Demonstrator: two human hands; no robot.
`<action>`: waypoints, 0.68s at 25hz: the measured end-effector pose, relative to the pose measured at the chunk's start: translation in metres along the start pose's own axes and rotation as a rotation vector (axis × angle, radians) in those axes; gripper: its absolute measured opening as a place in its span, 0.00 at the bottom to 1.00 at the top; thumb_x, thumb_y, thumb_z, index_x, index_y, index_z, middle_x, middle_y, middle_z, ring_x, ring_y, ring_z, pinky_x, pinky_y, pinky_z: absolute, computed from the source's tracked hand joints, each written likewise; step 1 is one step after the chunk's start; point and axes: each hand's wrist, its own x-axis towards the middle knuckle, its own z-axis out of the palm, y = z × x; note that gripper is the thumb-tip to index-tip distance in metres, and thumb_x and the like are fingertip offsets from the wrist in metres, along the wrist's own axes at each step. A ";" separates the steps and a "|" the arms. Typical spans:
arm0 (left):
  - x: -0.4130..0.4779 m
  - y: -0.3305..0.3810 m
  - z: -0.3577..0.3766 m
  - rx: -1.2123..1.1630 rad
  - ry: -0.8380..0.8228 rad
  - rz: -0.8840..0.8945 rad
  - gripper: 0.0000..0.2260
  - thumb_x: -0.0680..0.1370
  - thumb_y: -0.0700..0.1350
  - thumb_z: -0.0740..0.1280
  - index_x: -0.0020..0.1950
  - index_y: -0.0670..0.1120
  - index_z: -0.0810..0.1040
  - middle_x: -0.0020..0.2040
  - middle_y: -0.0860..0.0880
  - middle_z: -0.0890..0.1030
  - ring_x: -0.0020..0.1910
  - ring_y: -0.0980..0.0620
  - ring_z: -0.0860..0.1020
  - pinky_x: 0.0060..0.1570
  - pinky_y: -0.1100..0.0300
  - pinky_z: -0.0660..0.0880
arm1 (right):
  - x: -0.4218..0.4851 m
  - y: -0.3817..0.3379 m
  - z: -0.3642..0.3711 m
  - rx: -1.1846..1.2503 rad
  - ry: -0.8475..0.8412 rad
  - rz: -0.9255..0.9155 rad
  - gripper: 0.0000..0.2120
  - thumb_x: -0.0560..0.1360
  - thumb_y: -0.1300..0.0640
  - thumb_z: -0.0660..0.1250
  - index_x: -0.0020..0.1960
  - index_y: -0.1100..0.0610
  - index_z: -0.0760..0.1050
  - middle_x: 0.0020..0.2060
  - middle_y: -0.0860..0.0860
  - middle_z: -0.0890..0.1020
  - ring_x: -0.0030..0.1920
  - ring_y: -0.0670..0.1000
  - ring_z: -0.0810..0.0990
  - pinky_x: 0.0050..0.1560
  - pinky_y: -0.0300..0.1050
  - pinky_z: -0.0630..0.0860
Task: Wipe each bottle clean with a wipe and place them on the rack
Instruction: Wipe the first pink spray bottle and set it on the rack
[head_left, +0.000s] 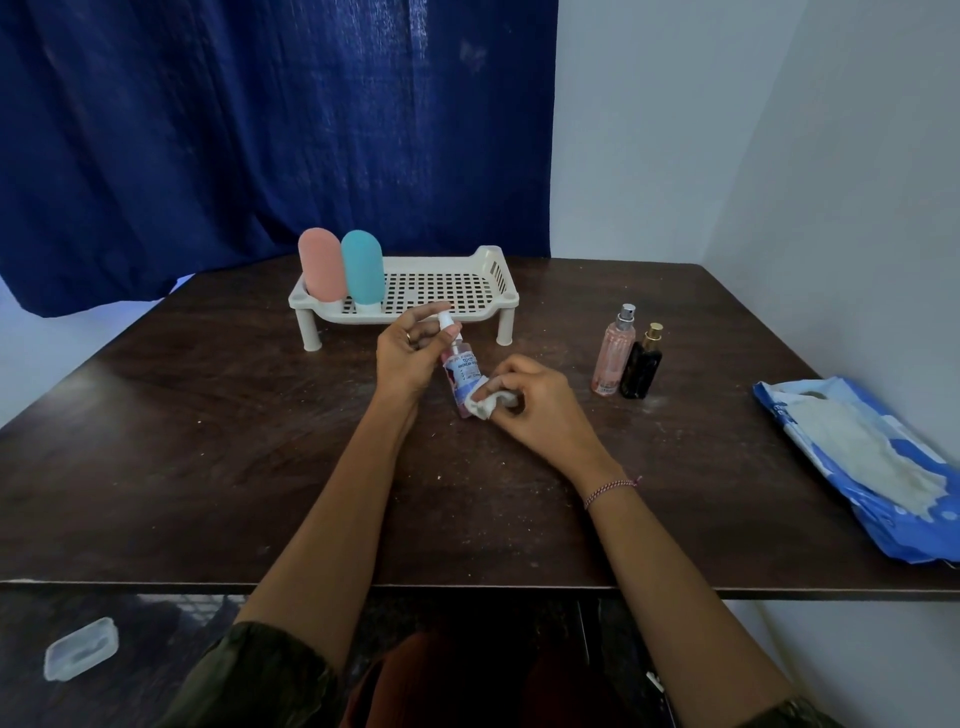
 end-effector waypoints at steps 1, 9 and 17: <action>0.000 0.000 0.000 0.003 0.001 0.003 0.15 0.74 0.37 0.70 0.60 0.44 0.76 0.51 0.42 0.82 0.49 0.52 0.80 0.48 0.61 0.79 | -0.001 -0.001 0.001 0.005 -0.023 -0.017 0.06 0.68 0.64 0.73 0.45 0.57 0.83 0.43 0.50 0.77 0.41 0.44 0.76 0.42 0.30 0.70; 0.002 0.000 -0.001 0.016 0.017 -0.032 0.15 0.75 0.37 0.69 0.61 0.45 0.75 0.55 0.44 0.82 0.52 0.54 0.80 0.48 0.62 0.79 | 0.001 0.008 -0.008 -0.111 0.005 0.098 0.05 0.70 0.62 0.70 0.45 0.57 0.83 0.43 0.50 0.77 0.42 0.45 0.76 0.42 0.37 0.73; 0.002 0.000 -0.002 -0.002 0.000 -0.006 0.16 0.75 0.35 0.68 0.62 0.43 0.75 0.53 0.43 0.80 0.52 0.50 0.80 0.47 0.57 0.80 | 0.000 0.004 -0.003 -0.019 -0.038 0.031 0.07 0.70 0.63 0.71 0.46 0.57 0.83 0.44 0.50 0.76 0.43 0.45 0.76 0.43 0.32 0.69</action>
